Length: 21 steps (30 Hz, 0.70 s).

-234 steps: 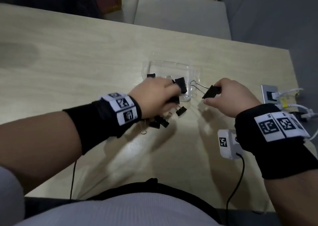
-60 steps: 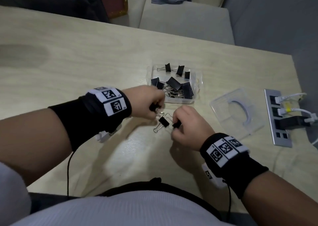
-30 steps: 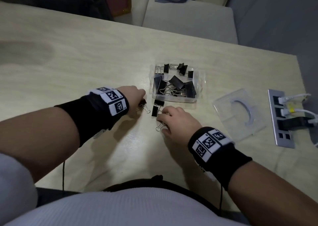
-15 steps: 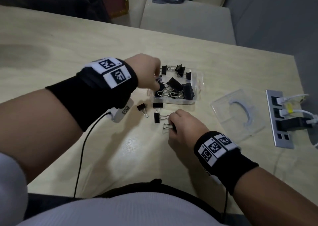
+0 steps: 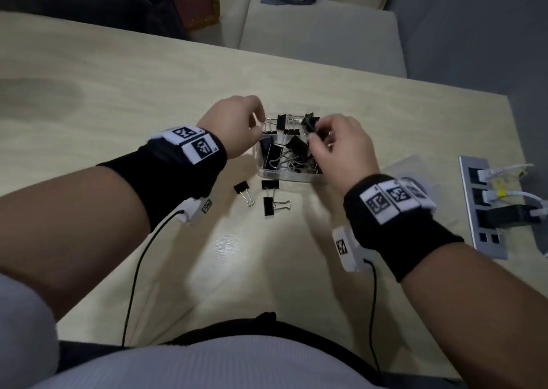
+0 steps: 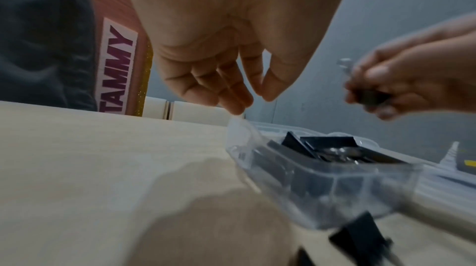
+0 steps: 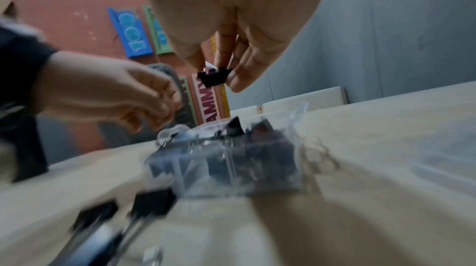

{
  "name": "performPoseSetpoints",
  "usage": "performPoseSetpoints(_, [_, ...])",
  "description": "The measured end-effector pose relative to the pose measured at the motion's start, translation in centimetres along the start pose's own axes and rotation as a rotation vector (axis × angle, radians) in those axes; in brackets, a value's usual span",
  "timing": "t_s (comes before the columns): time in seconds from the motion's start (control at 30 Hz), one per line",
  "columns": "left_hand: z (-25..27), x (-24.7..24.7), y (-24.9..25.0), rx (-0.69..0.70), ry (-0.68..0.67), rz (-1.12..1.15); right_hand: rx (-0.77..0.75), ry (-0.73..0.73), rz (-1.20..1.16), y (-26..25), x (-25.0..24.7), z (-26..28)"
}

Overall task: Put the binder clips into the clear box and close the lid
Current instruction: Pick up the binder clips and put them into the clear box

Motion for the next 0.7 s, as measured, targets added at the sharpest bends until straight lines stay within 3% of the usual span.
performPoseSetpoints(0.1, [1.5,1.0,-1.4,-0.019,-0.069,-0.073,0.05,-0.012,-0.022,0.5,0.0,-1.7])
performPoseSetpoints(0.2, [2.9,2.7,-2.6,-0.004,-0.172,-0.216,-0.108,-0.094,0.03,-1.3,0.8,-1.2])
performPoseSetpoints(0.37, [5.2,5.3,-3.1,0.09,-0.272,-0.364,-0.407,-0.525,0.152,-4.0,6.6,3.7])
performPoseSetpoints(0.47, [6.0,6.2,-2.6,0.158,-0.299,-0.445,-0.432,-0.713,0.254,-3.3,9.3,6.4])
performPoseSetpoints(0.7, [5.3,6.5,-2.5,0.12,-0.338,-0.48,-0.312,-0.615,0.245,-1.2,9.7,8.2])
Point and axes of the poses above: each hand's wrist, its own z-axis away from the middle knuckle, its own x-axis out of the palm, y = z × x, the point moved 7 cm from there along -z, towards the middle knuckle, and after that the axes turned 13 degrees about -x, right-handed, at the moved point
